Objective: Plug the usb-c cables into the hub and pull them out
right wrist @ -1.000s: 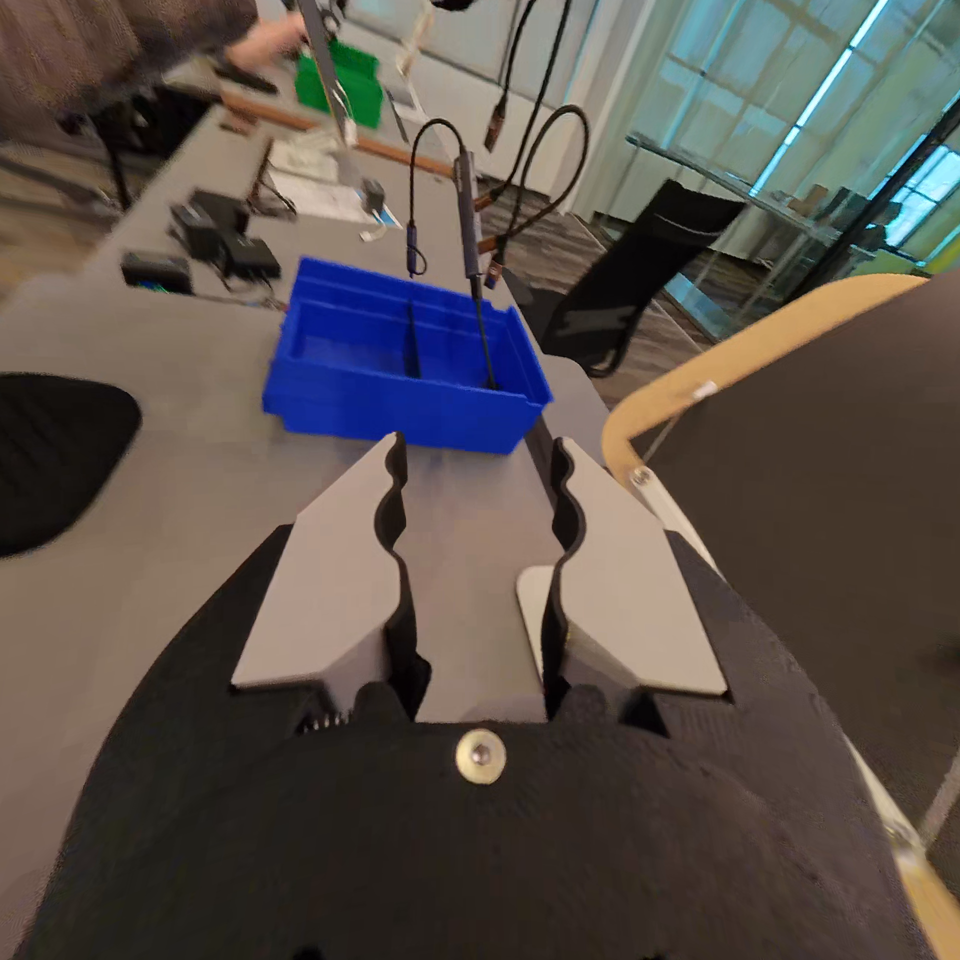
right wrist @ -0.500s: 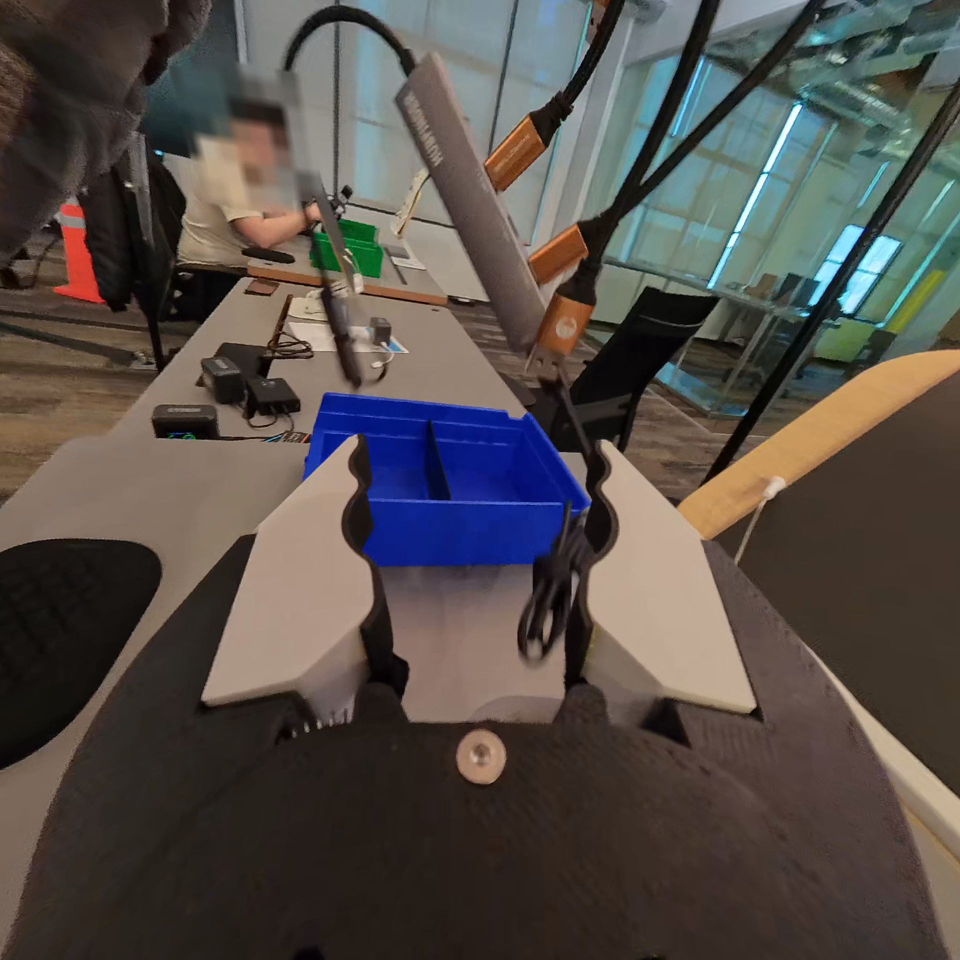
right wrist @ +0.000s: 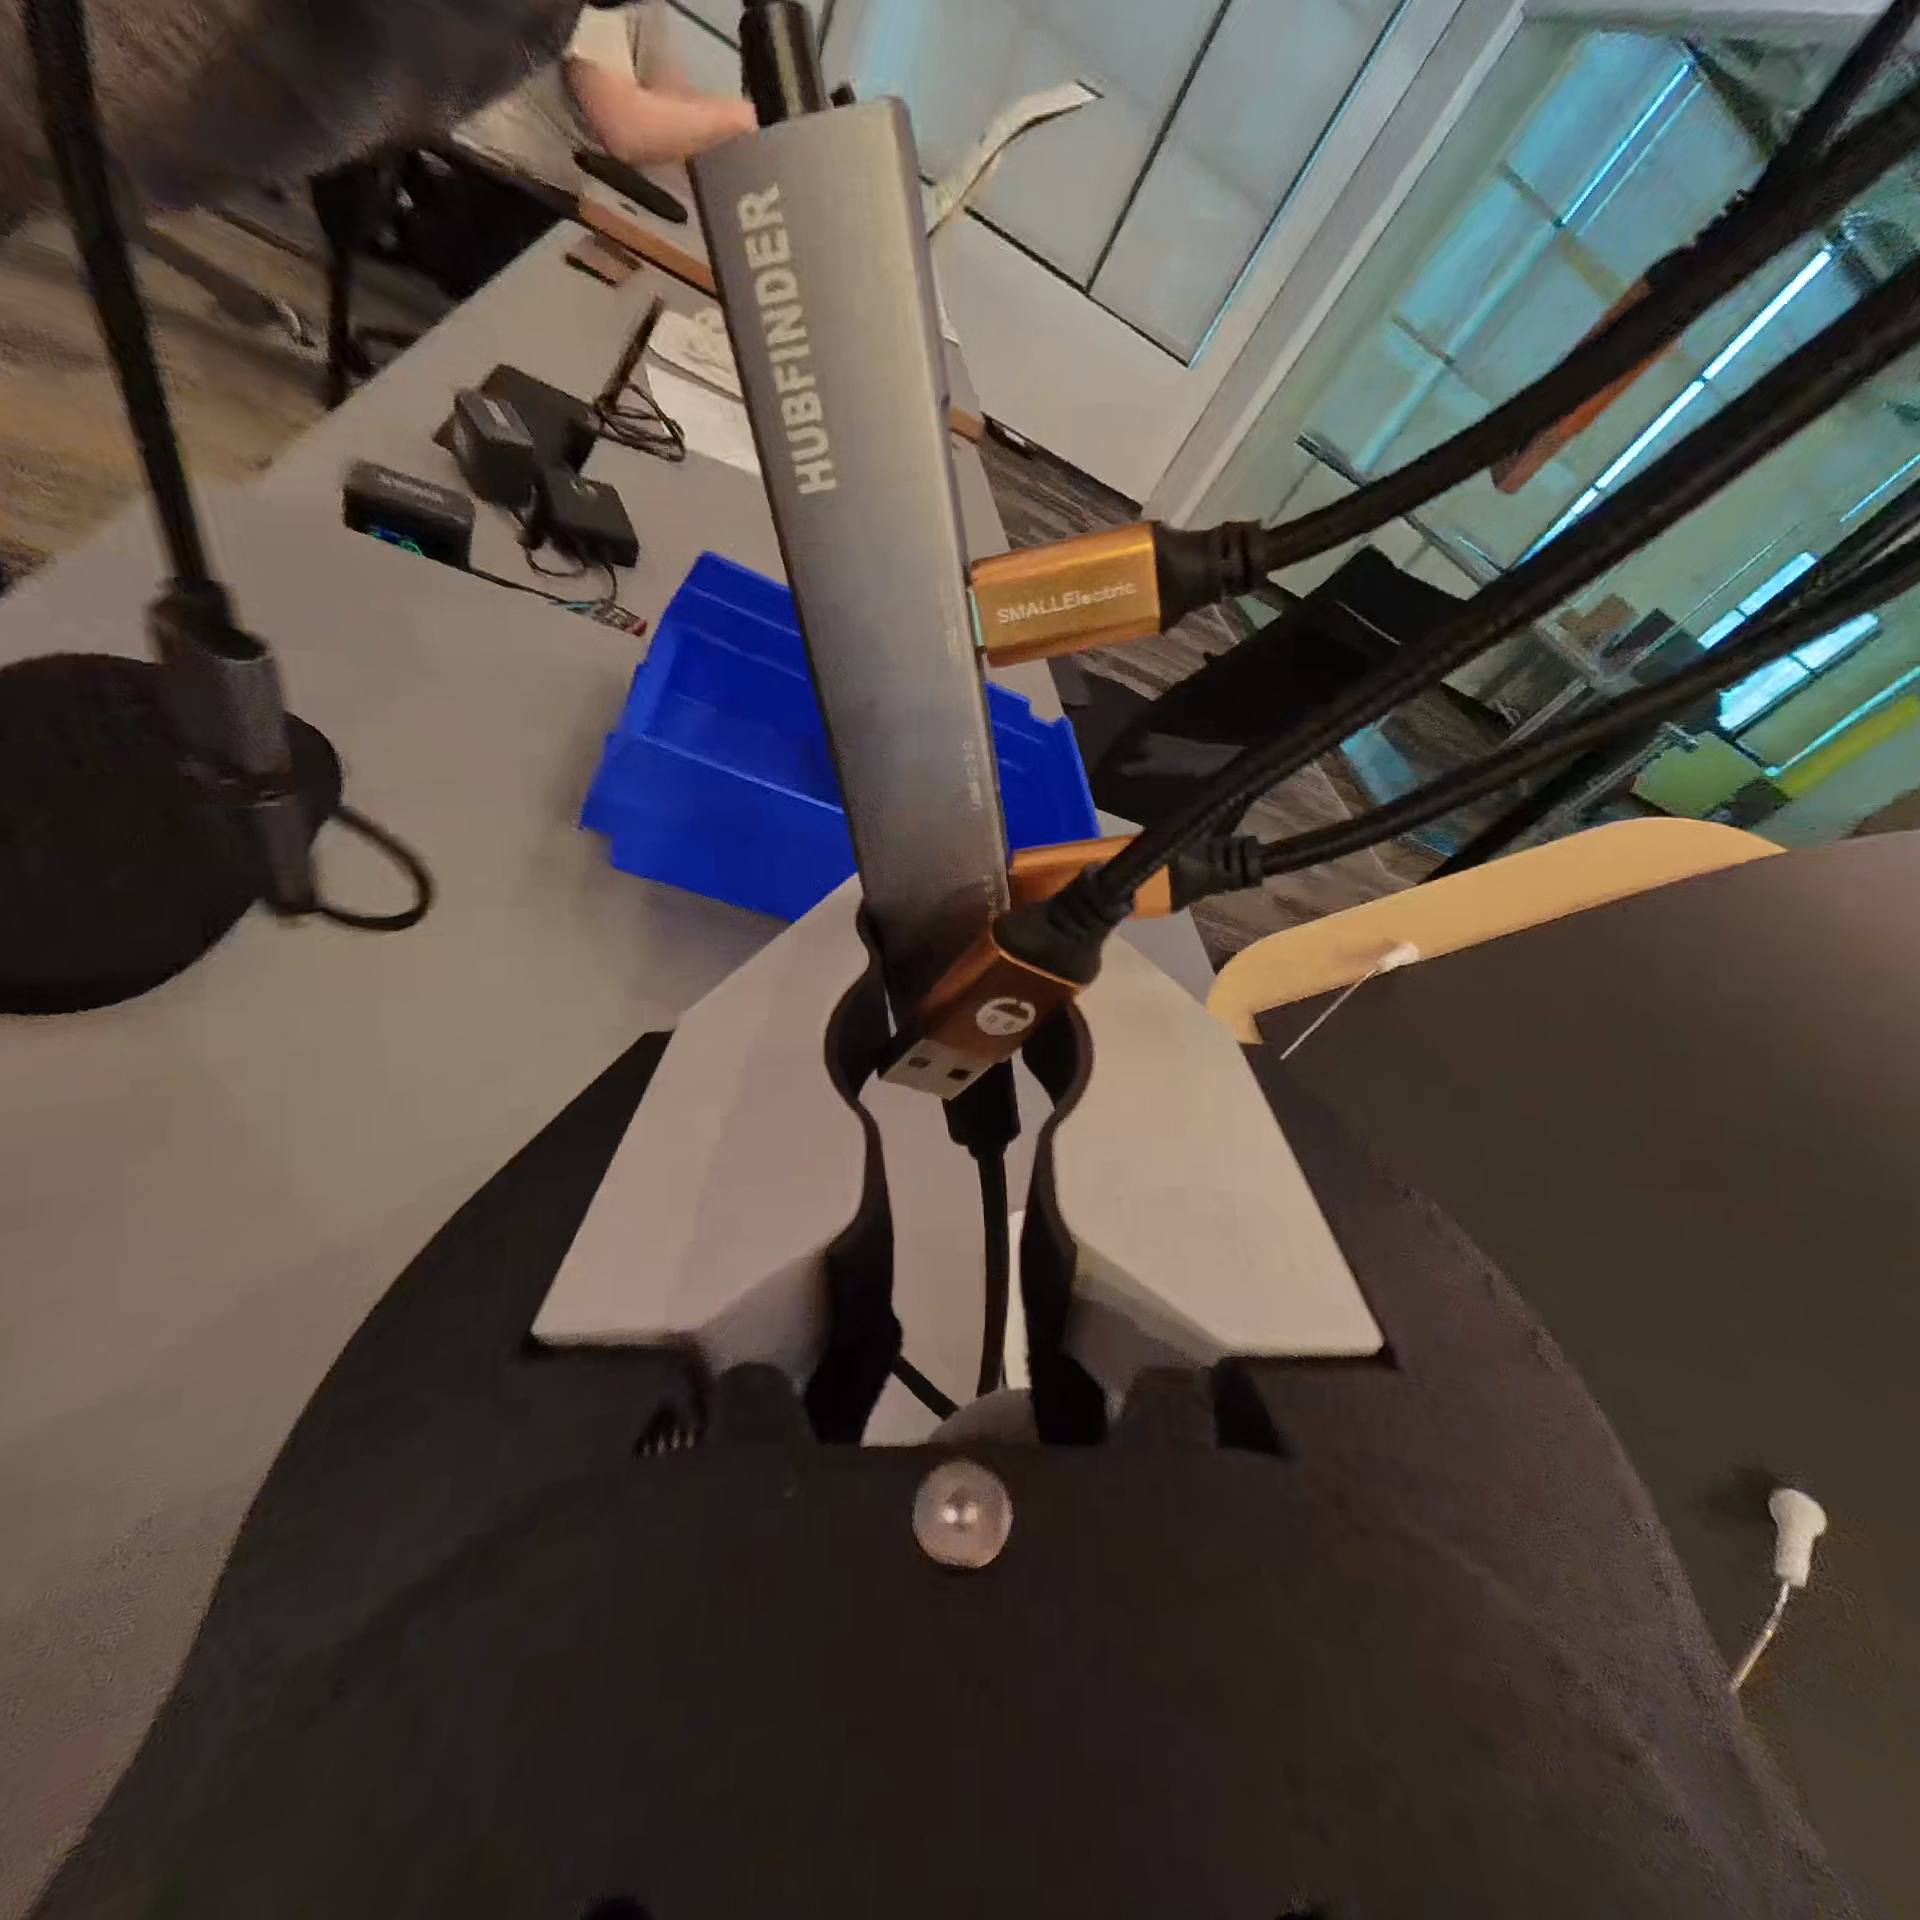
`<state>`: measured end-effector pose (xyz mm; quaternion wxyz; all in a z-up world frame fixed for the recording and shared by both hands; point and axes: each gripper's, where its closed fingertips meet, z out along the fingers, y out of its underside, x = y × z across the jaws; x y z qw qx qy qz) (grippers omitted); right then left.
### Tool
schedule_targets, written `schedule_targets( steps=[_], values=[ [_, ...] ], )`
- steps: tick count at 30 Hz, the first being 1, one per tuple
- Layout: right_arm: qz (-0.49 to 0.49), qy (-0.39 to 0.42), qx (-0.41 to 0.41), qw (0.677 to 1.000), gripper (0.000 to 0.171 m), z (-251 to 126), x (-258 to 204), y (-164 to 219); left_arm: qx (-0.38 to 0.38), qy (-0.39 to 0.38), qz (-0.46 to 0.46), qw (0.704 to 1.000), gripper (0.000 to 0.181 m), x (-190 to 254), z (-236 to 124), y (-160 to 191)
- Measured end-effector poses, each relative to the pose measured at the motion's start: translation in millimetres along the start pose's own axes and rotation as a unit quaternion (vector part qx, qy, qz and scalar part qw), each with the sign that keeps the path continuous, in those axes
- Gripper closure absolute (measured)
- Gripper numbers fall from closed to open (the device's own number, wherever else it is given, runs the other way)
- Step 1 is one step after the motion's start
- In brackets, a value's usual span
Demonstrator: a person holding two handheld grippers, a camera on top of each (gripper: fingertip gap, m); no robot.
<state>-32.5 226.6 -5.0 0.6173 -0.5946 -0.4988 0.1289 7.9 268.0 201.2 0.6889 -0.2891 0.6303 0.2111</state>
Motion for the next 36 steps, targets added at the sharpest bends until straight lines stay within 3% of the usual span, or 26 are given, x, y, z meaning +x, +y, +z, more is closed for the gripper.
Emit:
schedule_targets(
  steps=[6, 7, 10, 13, 16, 19, 24, 27, 31, 36],
  values=[
    [0.024, 0.031, 0.01, 0.999, 0.154, 8, 12, 2, -0.042, 0.029, -0.033, 0.998, 0.177, 14, 20, 25],
    [0.042, 0.044, 0.018, 0.998, 0.154, 6, 19, 1, -0.057, 0.042, -0.044, 0.997, 0.174, 18, 23, 34],
    [0.101, 0.089, 0.05, 0.99, 0.155, -3, 43, -1, -0.095, 0.075, -0.094, 0.988, 0.142, 24, 24, 58],
    [0.166, 0.104, 0.097, 0.976, 0.154, -11, 58, -4, -0.111, 0.088, -0.164, 0.976, 0.131, 19, 12, 82],
    [0.246, 0.068, 0.198, 0.946, 0.154, -22, 62, -23, -0.076, 0.105, -0.254, 0.958, 0.131, 27, -8, 89],
    [0.282, -0.012, 0.251, 0.926, 0.154, -25, 50, -36, -0.014, 0.152, -0.336, 0.929, 0.133, 56, -23, 77],
    [0.262, -0.106, 0.187, 0.941, 0.154, -8, 14, -28, 0.103, 0.252, -0.396, 0.877, 0.126, 112, -38, 18],
    [0.223, -0.123, 0.119, 0.96, 0.155, 1, -4, -15, 0.11, 0.304, -0.395, 0.86, 0.125, 141, -42, -2],
    [0.221, -0.131, 0.109, 0.96, 0.155, -4, -4, -12, 0.139, 0.369, -0.422, 0.817, 0.113, 161, -53, -16],
    [0.21, -0.173, 0.106, 0.957, 0.155, -5, -19, -13, 0.157, 0.383, -0.441, 0.797, 0.114, 176, -56, -24]
  ],
)
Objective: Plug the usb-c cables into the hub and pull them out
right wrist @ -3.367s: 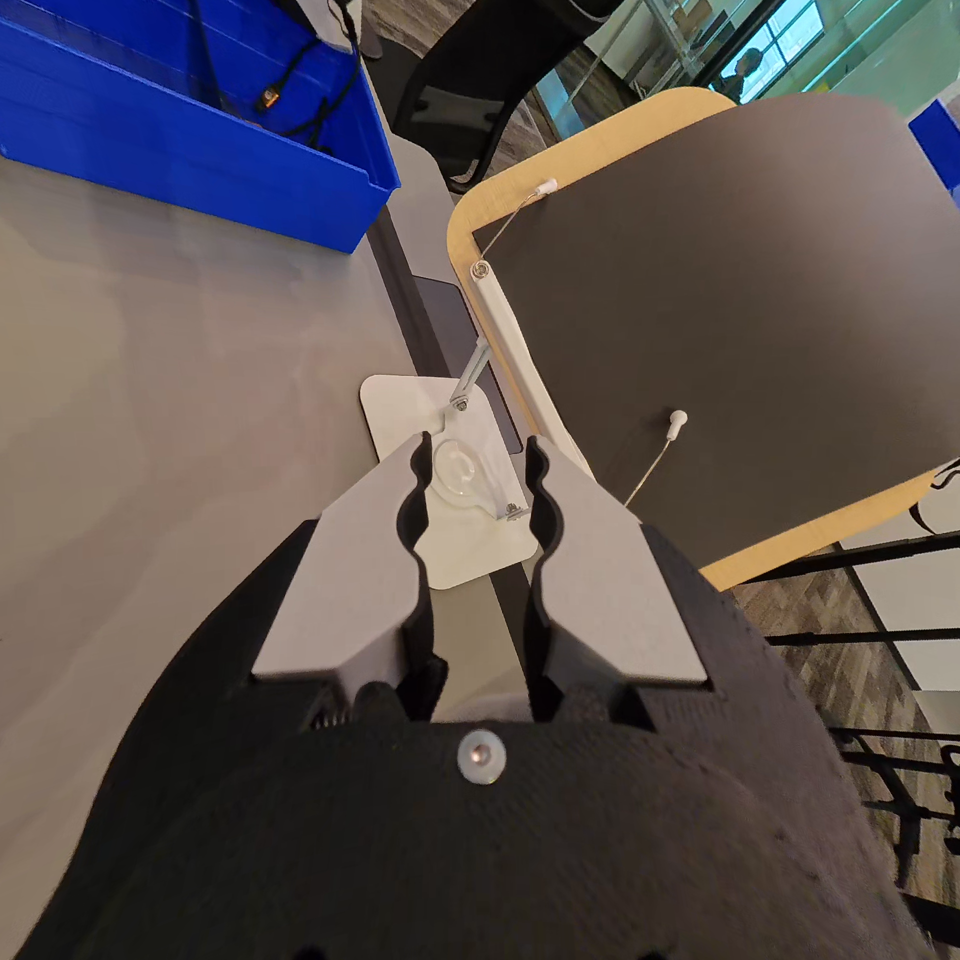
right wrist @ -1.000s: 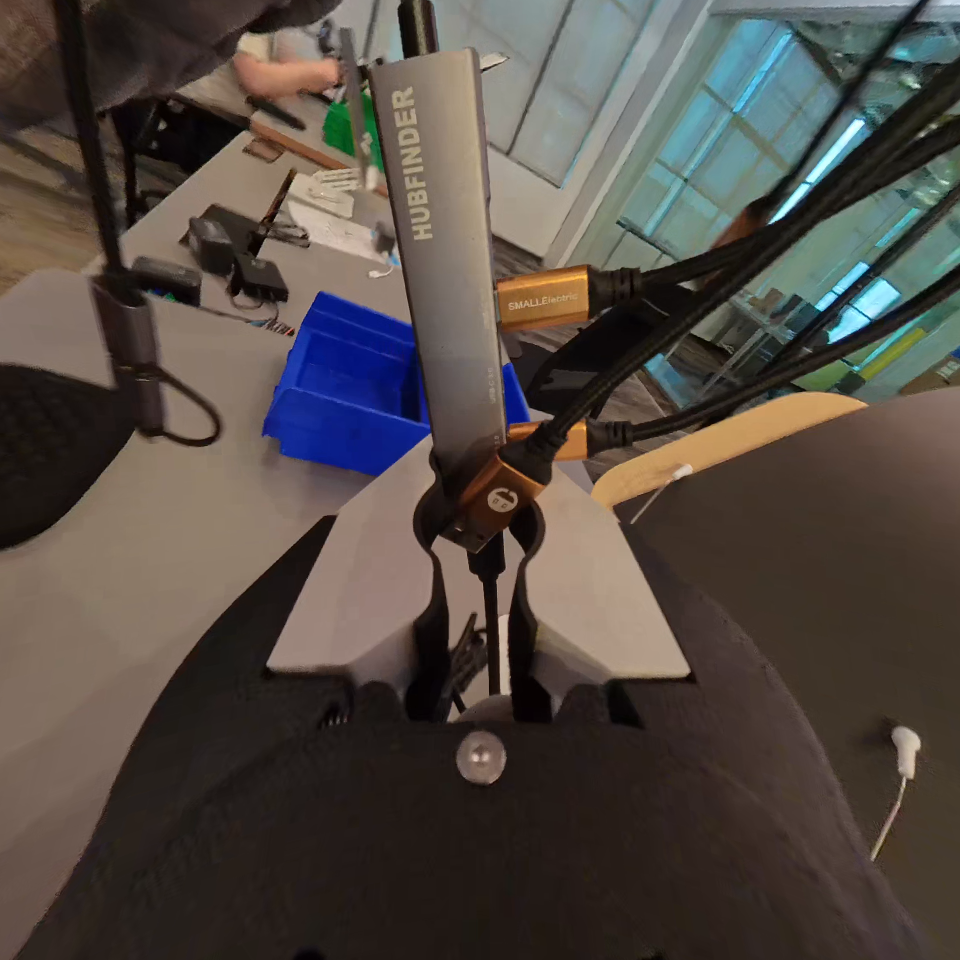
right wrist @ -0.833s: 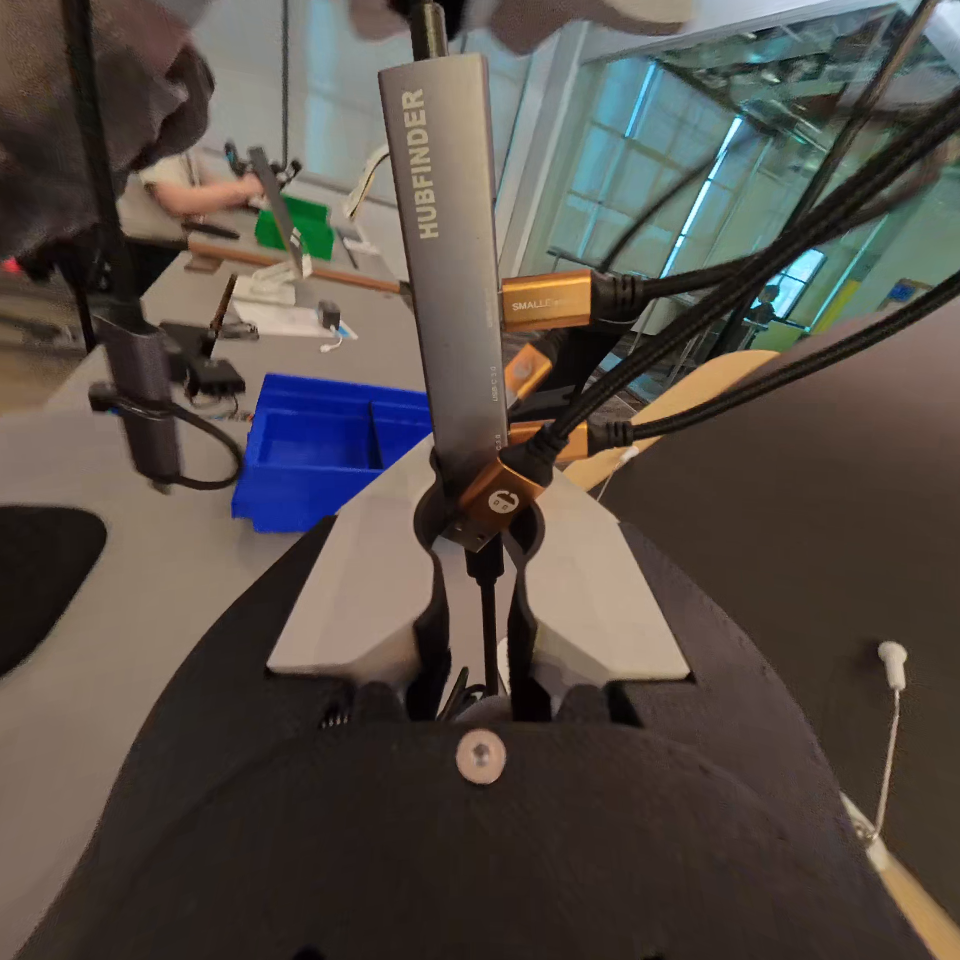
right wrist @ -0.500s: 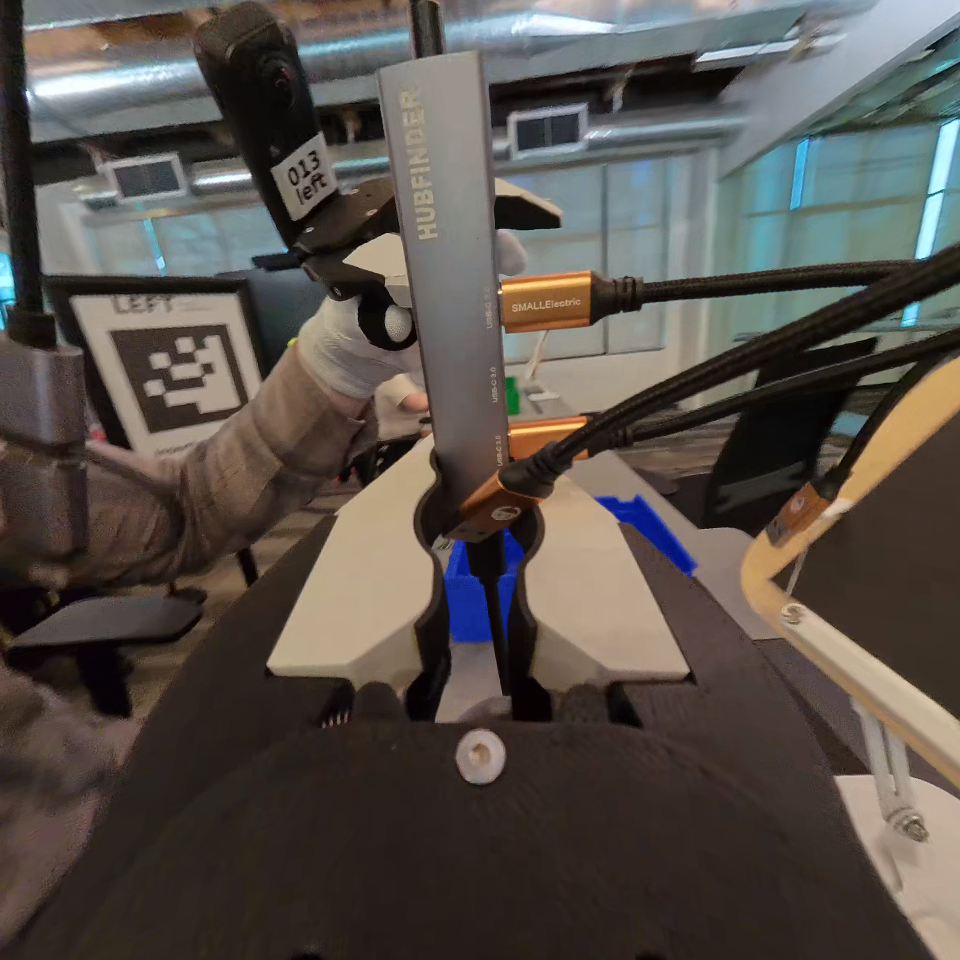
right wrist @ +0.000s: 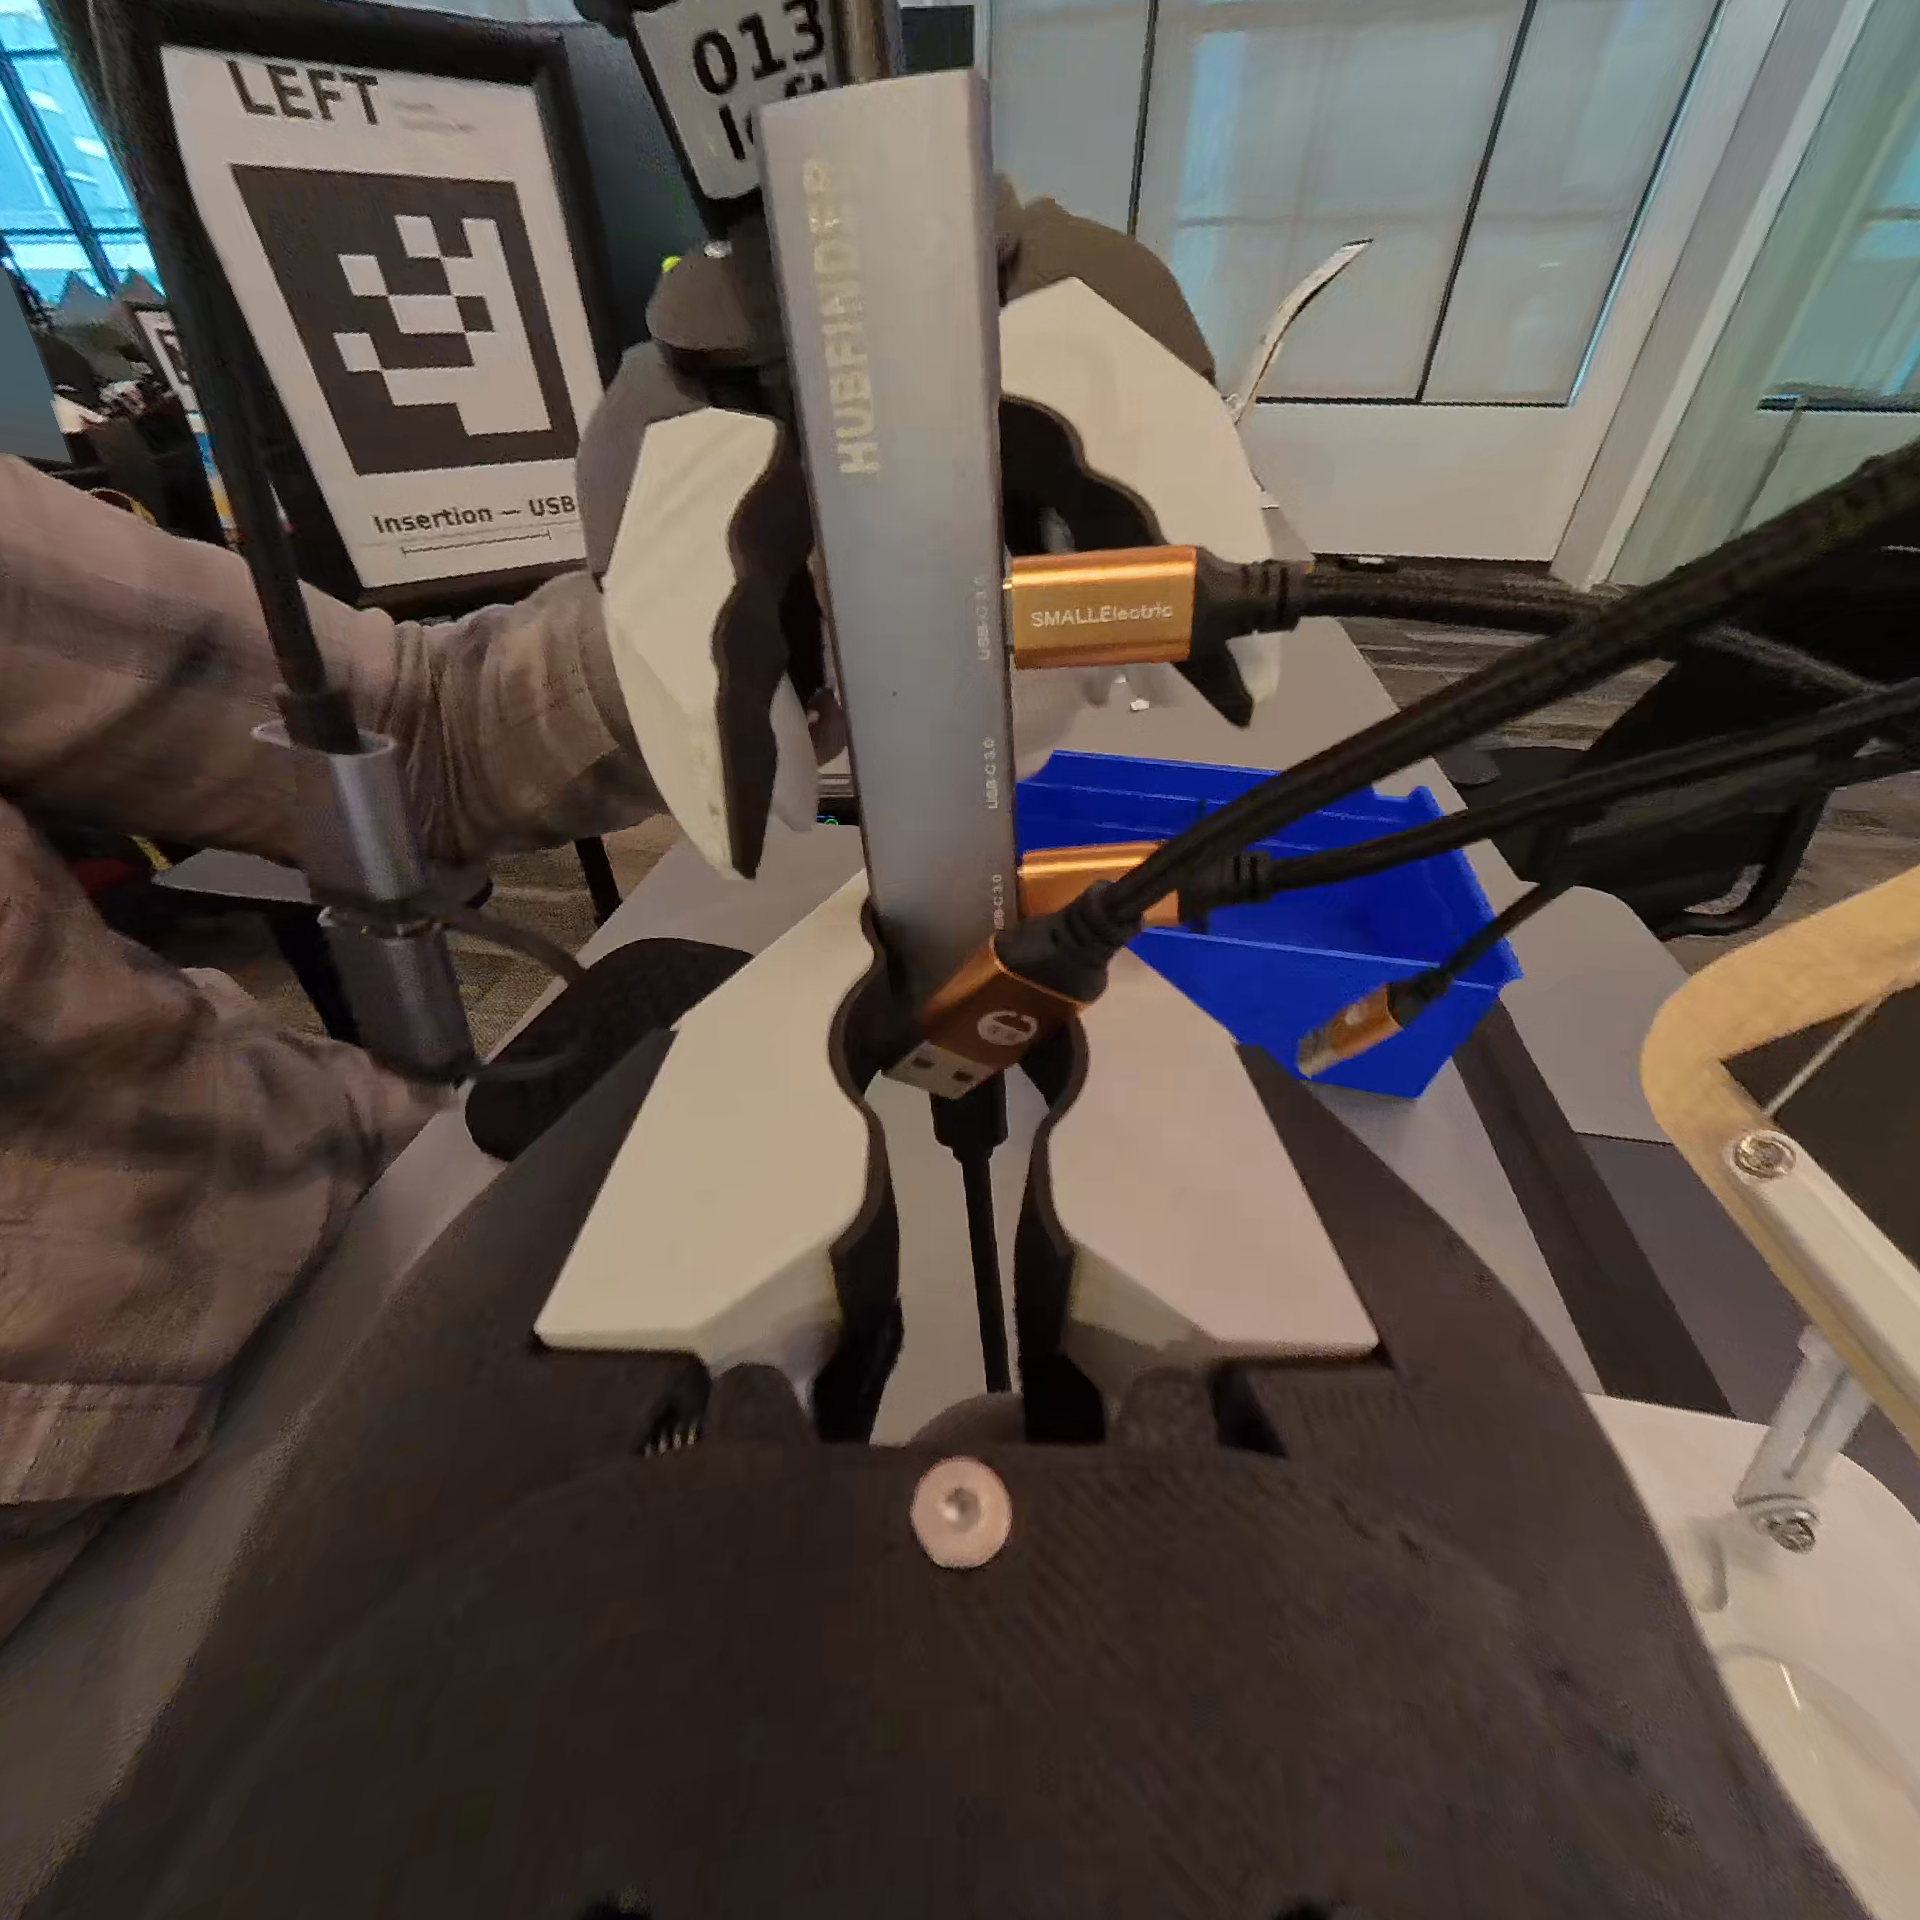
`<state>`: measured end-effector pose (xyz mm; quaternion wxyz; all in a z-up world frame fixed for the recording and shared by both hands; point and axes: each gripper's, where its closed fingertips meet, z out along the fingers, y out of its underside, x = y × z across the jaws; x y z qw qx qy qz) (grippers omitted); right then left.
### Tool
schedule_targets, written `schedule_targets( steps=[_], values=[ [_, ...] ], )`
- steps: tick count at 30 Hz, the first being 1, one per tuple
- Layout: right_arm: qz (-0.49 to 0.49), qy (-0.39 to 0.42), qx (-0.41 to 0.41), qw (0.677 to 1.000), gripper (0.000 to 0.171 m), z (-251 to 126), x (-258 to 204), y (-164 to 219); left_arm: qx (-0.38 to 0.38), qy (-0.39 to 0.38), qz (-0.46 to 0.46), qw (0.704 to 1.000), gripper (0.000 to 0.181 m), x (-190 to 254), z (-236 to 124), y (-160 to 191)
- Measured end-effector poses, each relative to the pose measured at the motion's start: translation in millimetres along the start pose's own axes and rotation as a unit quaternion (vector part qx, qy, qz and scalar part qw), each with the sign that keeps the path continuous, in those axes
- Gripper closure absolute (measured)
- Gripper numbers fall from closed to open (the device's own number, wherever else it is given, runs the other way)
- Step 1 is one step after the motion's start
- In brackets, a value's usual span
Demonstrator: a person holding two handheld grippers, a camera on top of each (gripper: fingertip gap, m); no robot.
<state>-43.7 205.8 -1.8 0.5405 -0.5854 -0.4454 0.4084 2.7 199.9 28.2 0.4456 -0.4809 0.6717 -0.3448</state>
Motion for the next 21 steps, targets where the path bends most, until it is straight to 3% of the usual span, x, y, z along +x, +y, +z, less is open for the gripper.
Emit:
schedule_targets(
  steps=[5, 7, 14, 16, 18, 21],
  values=[
    [0.008, -0.019, -0.001, 1.0, 0.155, 8, -8, 0, 0.087, -0.001, -0.061, 0.994, 0.134, 2, 7, -7],
    [0.014, -0.03, 0.003, 0.999, 0.155, 9, -12, -2, 0.121, 0.038, -0.077, 0.989, 0.155, 15, 7, -10],
    [0.016, -0.025, 0.003, 1.0, 0.155, 4, -9, -1, 0.172, 0.004, -0.101, 0.98, 0.157, 11, 7, -10],
    [0.003, 0.002, 0.027, 1.0, 0.145, 1, -4, -11, 0.223, 0.001, -0.133, 0.966, 0.157, 2, -4, -22],
    [-0.022, 0.055, 0.053, 0.997, 0.12, -9, 8, -24, 0.282, -0.019, -0.153, 0.947, 0.157, -11, -21, -34],
    [-0.037, 0.07, 0.112, 0.991, 0.122, -31, 10, -45, 0.356, -0.01, -0.172, 0.918, 0.157, -23, -42, -47]
  ],
)
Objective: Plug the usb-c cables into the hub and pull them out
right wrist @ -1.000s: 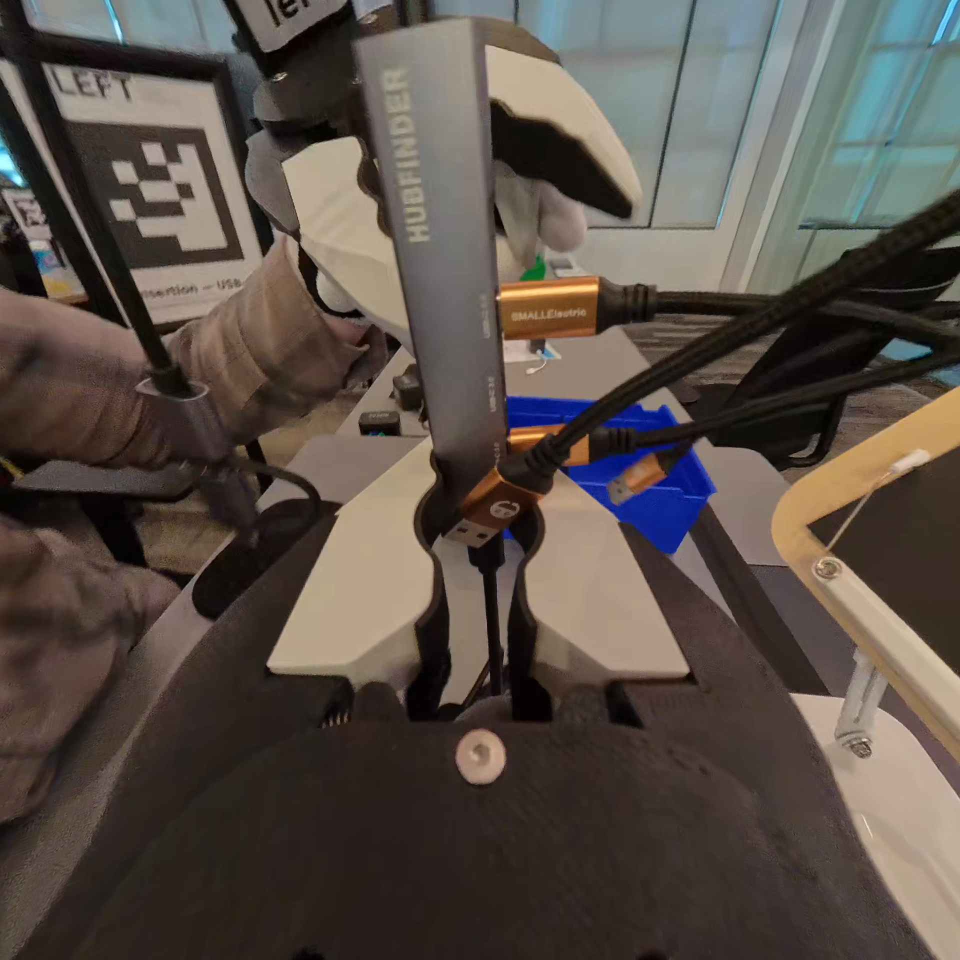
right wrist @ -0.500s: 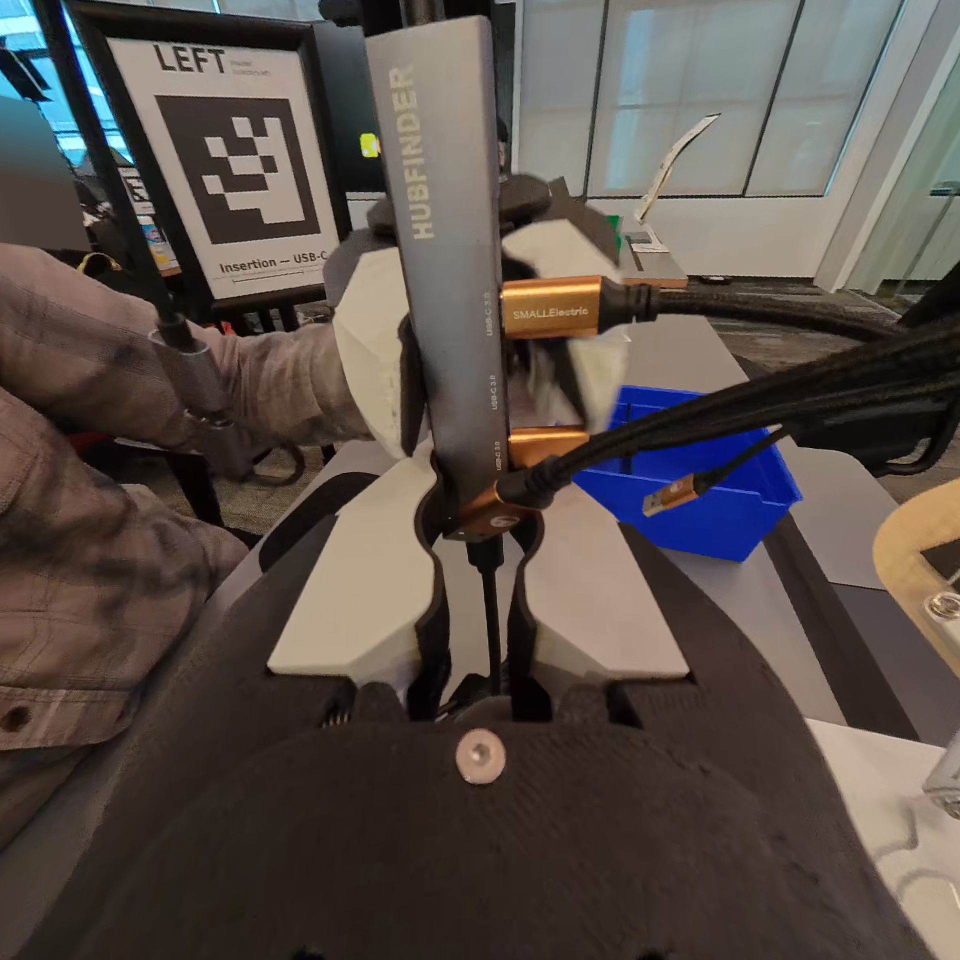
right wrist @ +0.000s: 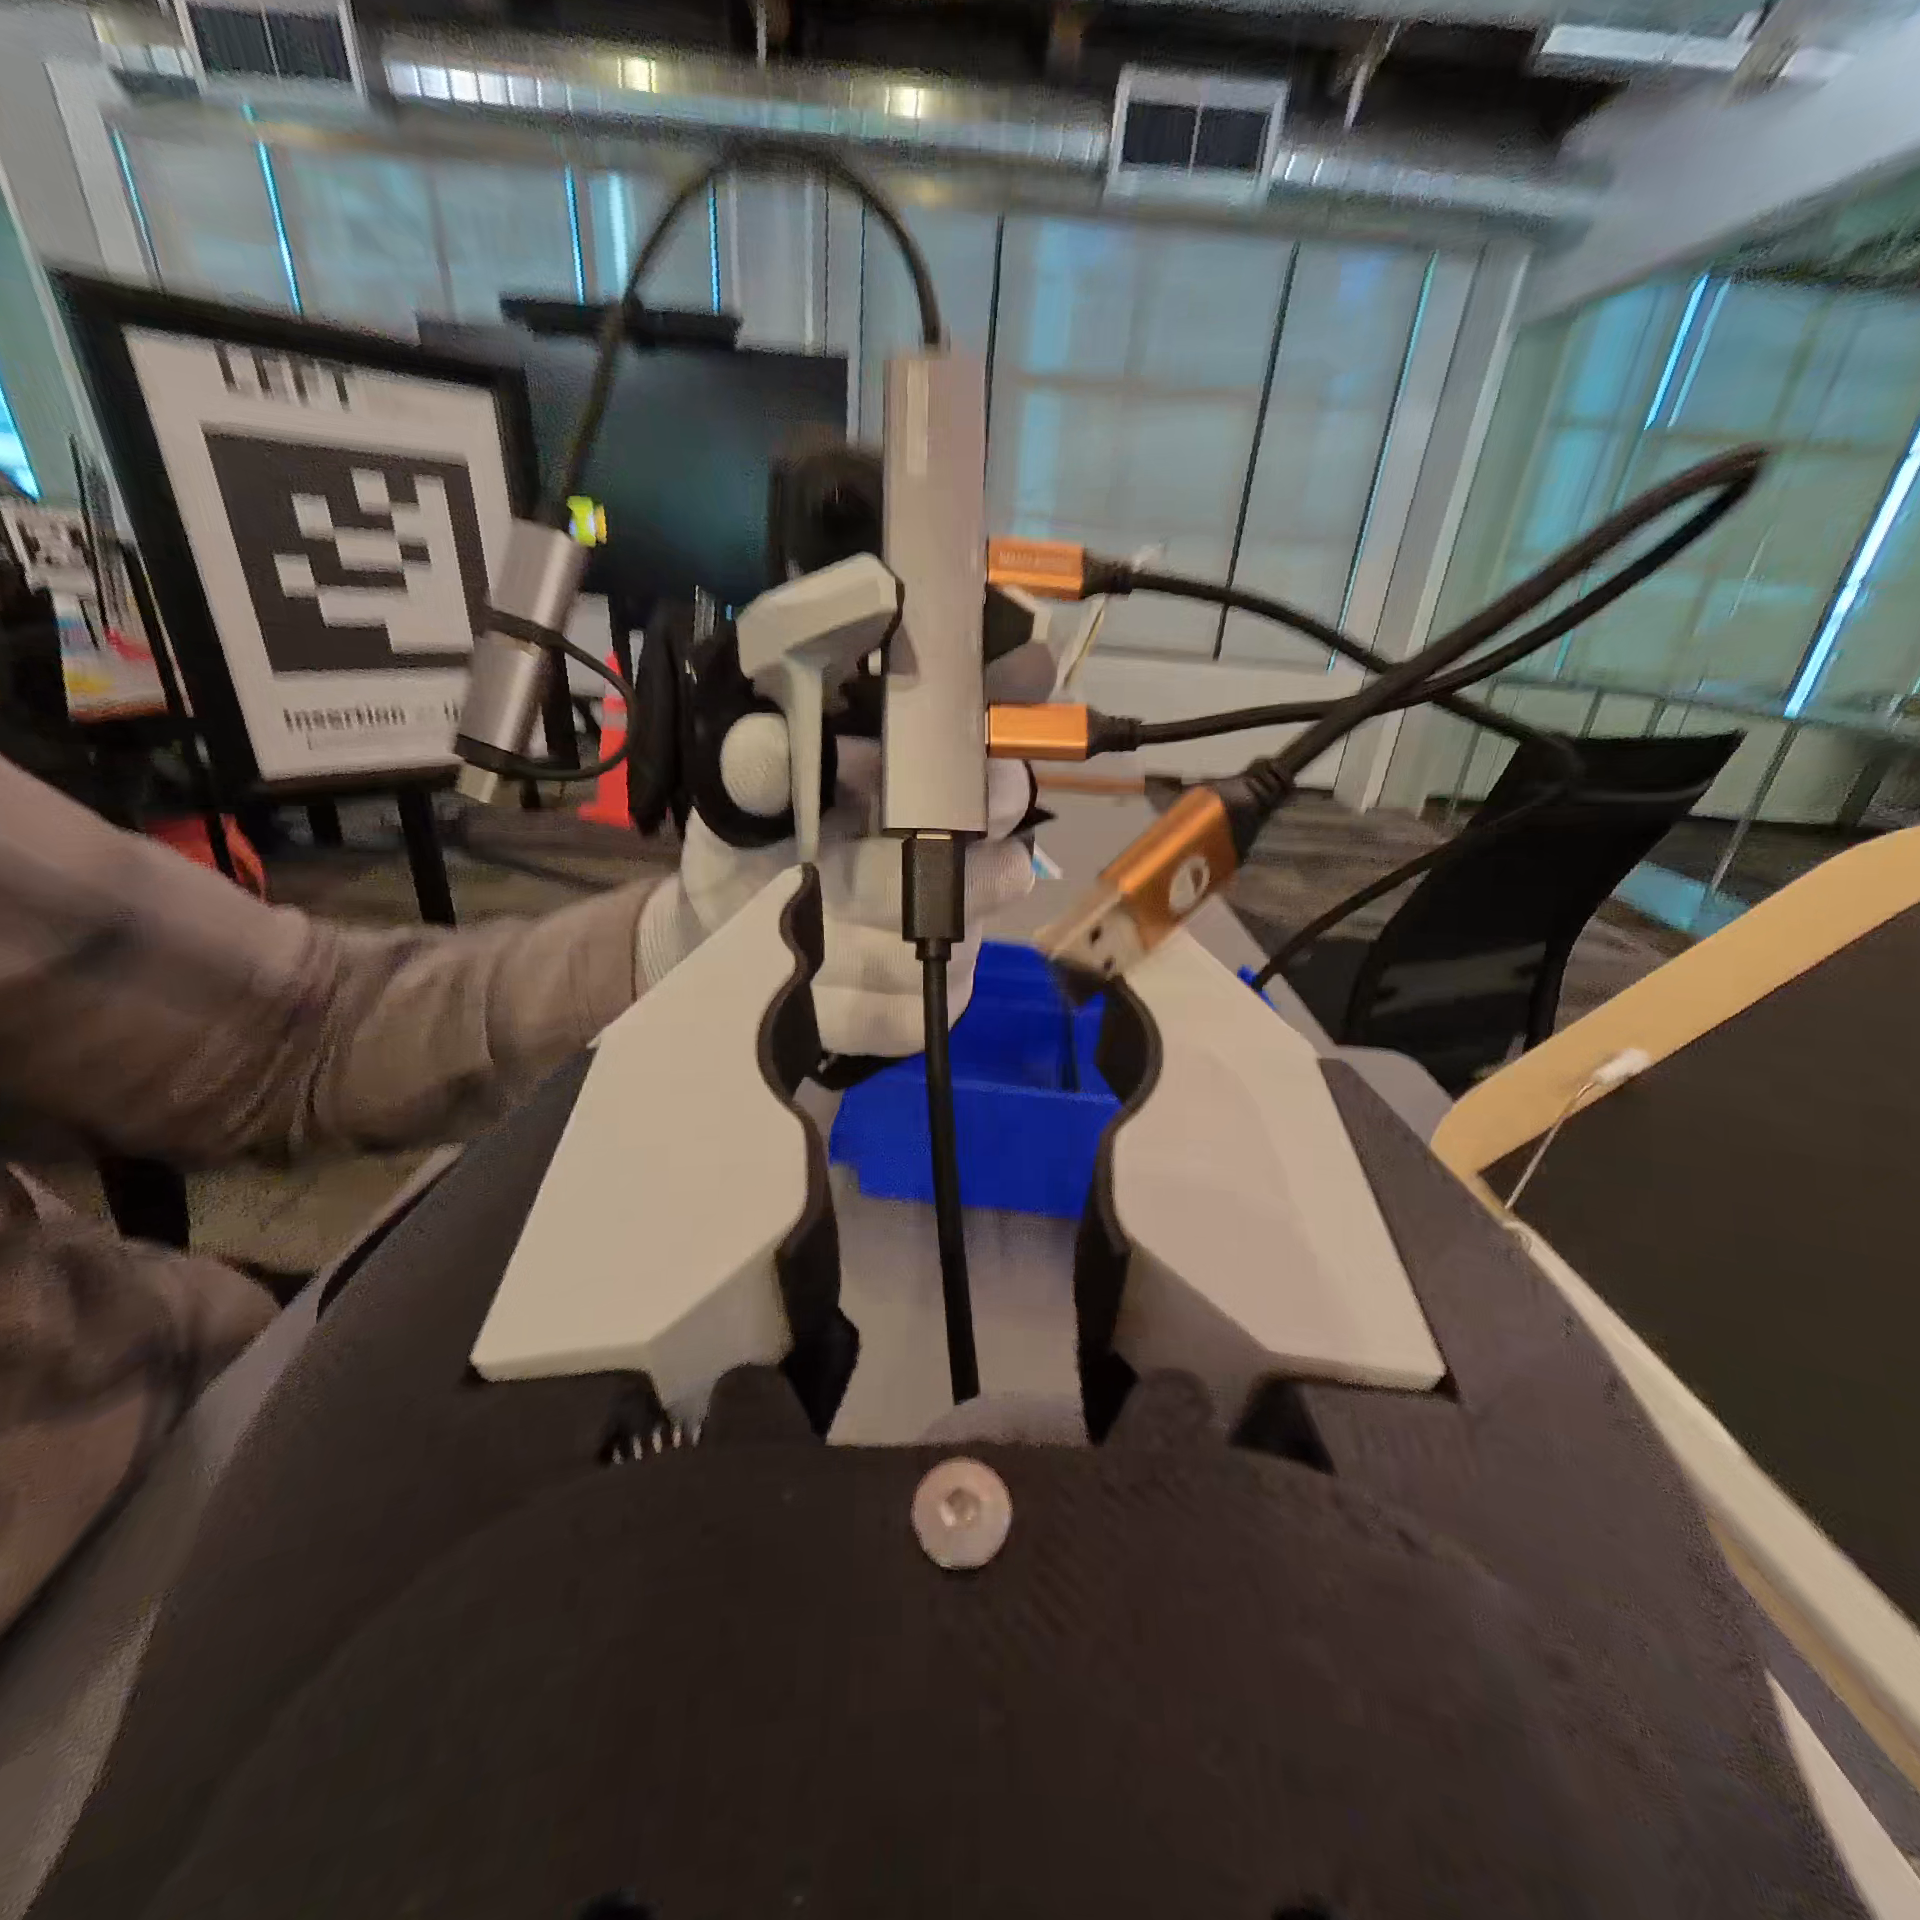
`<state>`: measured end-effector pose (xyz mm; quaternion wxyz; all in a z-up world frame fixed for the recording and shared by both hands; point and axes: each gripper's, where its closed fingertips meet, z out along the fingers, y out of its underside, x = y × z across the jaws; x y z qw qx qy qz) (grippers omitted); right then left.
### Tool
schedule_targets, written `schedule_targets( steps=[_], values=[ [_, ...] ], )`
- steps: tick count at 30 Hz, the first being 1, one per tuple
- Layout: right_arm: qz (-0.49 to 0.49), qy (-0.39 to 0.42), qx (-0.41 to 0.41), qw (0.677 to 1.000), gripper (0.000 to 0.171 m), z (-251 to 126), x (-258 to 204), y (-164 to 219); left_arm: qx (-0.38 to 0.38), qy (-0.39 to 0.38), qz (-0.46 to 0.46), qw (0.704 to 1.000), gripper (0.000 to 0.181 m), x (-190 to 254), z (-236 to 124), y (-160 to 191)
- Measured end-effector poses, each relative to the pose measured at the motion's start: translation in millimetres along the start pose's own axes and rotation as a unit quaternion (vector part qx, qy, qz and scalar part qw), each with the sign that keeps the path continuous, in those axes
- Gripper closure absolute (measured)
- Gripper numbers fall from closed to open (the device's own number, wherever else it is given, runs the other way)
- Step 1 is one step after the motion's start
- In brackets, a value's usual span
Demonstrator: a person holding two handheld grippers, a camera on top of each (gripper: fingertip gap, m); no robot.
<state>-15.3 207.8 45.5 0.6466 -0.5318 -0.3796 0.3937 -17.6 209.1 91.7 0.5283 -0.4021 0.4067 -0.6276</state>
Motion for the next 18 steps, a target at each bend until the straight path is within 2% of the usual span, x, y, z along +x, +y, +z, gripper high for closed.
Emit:
schedule_targets(
  steps=[4, 7, 11, 14, 15, 18],
  values=[
    [0.011, 0.002, 0.057, 0.998, 0.128, -10, 7, -14, 0.082, 0.007, -0.029, 0.996, 0.157, -8, -6, -16],
    [0.011, 0.011, 0.039, 0.999, 0.132, -1, 12, 0, 0.134, 0.015, -0.057, 0.989, 0.157, -13, -10, -22],
    [0.011, 0.013, 0.018, 1.0, 0.132, 18, 11, 17, 0.156, 0.016, -0.076, 0.985, 0.157, -18, -10, -17],
    [0.015, 0.01, 0.016, 1.0, 0.149, 29, 11, 26, 0.165, 0.019, -0.087, 0.982, 0.157, -19, -12, -10],
    [0.016, -0.004, 0.012, 1.0, 0.162, 31, 7, 30, 0.168, 0.015, -0.092, 0.981, 0.157, -22, -15, -8],
    [0.025, -0.001, -0.004, 1.0, 0.163, 32, 11, 38, 0.165, 0.014, -0.099, 0.981, 0.157, -32, -22, -1]
  ],
)
